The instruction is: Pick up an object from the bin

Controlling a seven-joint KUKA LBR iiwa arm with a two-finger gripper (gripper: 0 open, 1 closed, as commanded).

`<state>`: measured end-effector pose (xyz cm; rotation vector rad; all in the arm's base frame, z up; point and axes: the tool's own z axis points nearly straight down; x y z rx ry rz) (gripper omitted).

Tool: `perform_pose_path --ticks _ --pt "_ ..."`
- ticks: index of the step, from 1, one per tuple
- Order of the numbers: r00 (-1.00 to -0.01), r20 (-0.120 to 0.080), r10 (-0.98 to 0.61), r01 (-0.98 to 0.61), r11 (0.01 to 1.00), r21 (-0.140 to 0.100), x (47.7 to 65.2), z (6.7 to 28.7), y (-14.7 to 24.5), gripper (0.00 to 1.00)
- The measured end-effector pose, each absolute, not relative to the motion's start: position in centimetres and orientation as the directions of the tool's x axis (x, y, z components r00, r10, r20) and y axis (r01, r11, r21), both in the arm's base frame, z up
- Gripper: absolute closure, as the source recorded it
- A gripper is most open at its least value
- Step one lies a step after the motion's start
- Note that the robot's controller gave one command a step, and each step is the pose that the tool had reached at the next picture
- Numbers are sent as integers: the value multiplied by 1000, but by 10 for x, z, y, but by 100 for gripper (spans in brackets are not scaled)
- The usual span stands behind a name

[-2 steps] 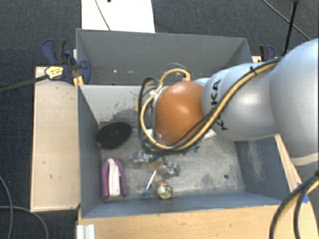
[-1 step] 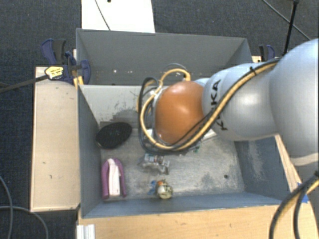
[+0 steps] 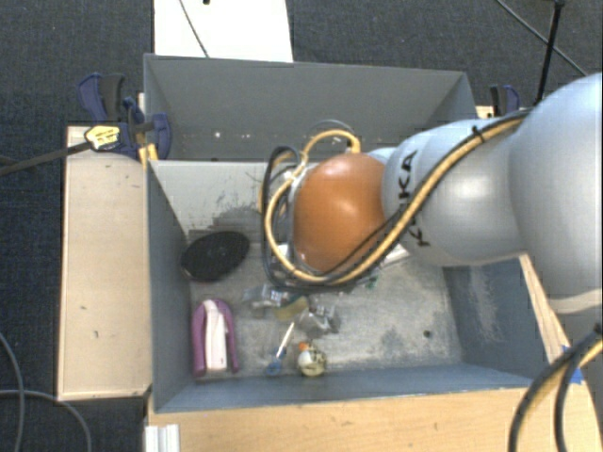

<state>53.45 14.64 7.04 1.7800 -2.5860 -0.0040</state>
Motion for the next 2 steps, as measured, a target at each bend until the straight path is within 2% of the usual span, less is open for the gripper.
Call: perform_pose_path --ticks 1,2 --pt "-345 1 -939 -939 345 4 534 70 146 100" --pt "-346 1 -938 -938 346 4 535 70 146 0"
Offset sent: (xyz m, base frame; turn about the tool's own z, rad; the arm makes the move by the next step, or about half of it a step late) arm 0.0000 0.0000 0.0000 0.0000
